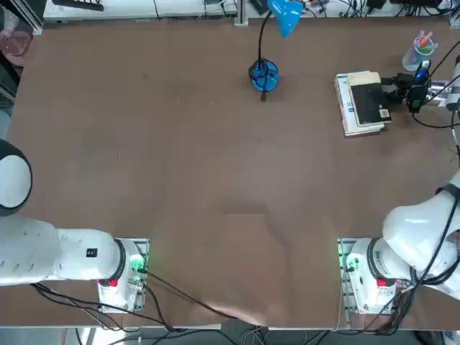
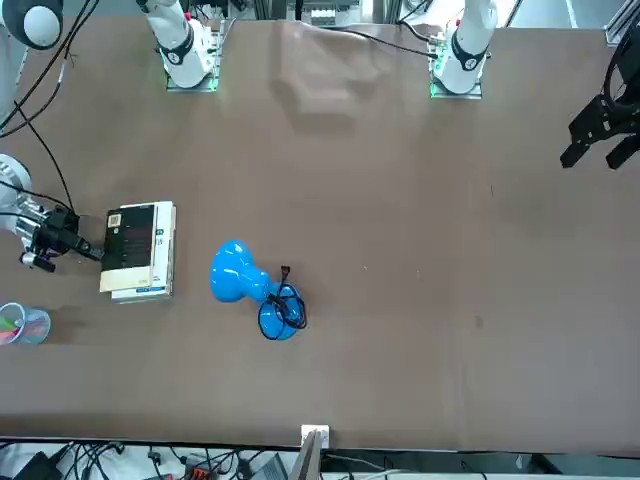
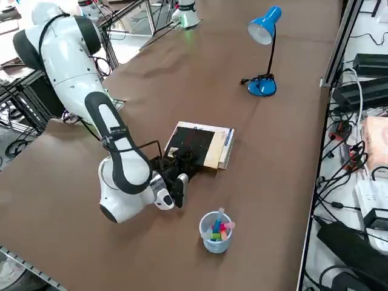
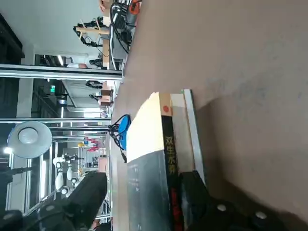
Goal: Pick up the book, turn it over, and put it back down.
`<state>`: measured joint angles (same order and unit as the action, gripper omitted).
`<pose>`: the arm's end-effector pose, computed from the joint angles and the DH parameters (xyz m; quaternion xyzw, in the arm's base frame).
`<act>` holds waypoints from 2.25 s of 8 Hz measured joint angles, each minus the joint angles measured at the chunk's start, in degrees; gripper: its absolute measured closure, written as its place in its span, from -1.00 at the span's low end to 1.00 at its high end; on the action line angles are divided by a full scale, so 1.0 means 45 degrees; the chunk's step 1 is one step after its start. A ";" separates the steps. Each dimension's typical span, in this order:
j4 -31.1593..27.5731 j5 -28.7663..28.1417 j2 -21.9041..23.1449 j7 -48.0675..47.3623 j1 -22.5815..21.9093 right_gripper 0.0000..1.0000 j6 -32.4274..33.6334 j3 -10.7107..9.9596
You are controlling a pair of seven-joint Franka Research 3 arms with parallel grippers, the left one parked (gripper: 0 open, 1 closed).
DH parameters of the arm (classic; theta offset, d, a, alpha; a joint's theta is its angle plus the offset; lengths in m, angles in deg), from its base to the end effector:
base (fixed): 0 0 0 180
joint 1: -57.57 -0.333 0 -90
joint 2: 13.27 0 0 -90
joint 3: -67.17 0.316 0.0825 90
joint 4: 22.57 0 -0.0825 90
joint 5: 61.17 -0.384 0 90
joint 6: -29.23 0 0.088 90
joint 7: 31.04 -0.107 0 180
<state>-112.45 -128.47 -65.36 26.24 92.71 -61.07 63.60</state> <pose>0.5492 -0.3088 0.1114 -0.7937 0.1170 -0.1105 0.5867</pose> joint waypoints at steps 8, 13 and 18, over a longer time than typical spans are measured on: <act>0.0369 -0.0078 -0.0288 0.0260 0.0244 0.69 0.0716 -0.0043; 0.3048 0.3711 0.1718 -0.2535 0.0044 0.72 0.1452 0.0023; 0.3916 1.2514 0.5090 -0.5946 -0.3888 0.76 -0.0231 0.0195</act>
<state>-94.83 -72.16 -42.46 -0.52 75.21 -62.11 64.48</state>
